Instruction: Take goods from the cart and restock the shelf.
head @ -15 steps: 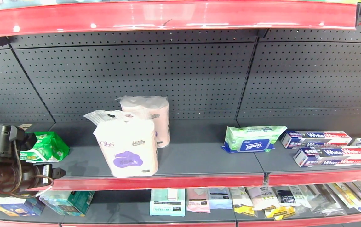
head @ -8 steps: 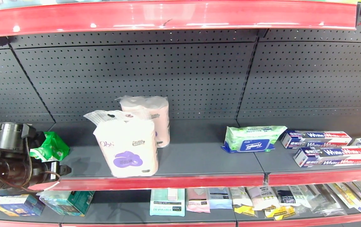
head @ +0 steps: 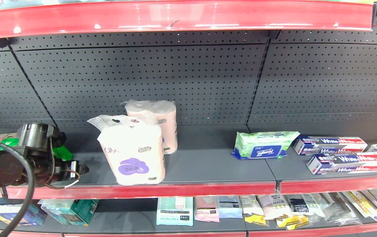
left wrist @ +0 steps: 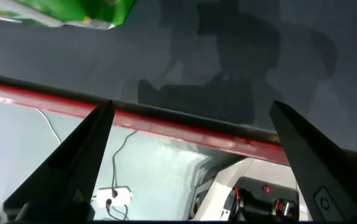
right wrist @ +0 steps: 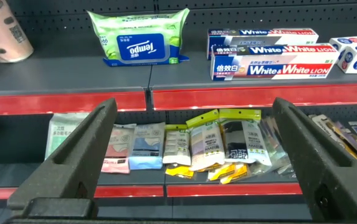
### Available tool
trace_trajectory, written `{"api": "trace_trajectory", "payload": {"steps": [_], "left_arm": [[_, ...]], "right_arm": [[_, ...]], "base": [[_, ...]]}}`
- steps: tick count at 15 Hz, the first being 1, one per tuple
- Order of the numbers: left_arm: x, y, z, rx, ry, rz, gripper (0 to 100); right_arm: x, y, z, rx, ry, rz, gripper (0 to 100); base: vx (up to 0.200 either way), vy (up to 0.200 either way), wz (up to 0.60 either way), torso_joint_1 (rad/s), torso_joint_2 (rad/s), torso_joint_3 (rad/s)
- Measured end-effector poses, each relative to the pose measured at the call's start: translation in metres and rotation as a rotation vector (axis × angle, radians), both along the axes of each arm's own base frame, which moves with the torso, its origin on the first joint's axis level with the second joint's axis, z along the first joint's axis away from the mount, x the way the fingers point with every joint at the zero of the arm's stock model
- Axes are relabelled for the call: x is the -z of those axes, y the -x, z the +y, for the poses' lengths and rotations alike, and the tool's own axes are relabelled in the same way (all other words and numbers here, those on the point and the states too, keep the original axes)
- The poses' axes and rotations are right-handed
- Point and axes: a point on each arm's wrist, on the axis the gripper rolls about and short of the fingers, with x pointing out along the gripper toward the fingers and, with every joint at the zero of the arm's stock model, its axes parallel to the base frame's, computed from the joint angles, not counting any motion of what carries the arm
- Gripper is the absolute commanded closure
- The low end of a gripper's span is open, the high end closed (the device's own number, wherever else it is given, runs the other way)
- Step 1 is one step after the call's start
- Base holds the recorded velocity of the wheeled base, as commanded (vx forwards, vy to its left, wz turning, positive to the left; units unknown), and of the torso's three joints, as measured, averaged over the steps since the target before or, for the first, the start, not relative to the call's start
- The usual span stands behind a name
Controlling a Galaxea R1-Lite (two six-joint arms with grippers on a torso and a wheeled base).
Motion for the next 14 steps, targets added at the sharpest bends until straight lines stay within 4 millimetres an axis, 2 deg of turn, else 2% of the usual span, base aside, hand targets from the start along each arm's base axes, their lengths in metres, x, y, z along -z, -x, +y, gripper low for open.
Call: {"api": "trace_trajectory", "payload": {"steps": [4, 14], "left_arm": [[0.005, -0.022, -0.011, 0.037, 0.002, -0.008, 0], [0.011, -0.039, -0.033, 0.107, 0.002, -0.007, 0]], "right_arm": [[0.000, 0.000, 0.000, 0.000, 0.000, 0.000, 0], [0.000, 0.000, 0.000, 0.000, 0.000, 0.000, 0]], "base": [[0.000, 0.000, 0.00, 0.000, 0.00, 0.000], [0.000, 0.000, 0.00, 0.000, 0.00, 0.000]]}}
